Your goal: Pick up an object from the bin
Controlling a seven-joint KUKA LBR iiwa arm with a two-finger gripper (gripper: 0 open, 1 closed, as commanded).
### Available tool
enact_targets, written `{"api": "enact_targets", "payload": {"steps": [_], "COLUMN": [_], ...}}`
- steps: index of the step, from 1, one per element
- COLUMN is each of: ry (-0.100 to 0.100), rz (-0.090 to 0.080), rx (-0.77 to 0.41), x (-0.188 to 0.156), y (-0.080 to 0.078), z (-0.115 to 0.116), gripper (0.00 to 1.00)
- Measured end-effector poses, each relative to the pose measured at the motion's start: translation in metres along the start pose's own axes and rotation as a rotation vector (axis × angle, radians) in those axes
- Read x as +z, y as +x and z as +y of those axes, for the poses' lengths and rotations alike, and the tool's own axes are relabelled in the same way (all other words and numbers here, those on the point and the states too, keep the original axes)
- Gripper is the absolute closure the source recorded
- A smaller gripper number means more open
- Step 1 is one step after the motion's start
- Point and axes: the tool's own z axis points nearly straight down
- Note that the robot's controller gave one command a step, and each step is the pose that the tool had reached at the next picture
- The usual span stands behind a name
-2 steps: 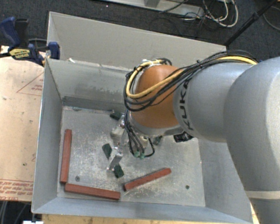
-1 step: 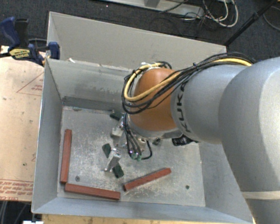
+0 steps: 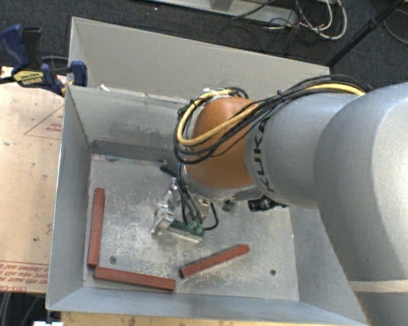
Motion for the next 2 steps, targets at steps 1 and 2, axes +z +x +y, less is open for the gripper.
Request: {"api": "enact_targets", "payload": {"steps": [1, 2], "ry": [0.000, 0.002], "rz": [0.000, 0.003], "rx": [0.000, 0.000], "x": [0.0000, -0.0031], "y": [0.0000, 0.0008], "z": [0.0000, -0.0003], "gripper": [1.00, 1.00]}}
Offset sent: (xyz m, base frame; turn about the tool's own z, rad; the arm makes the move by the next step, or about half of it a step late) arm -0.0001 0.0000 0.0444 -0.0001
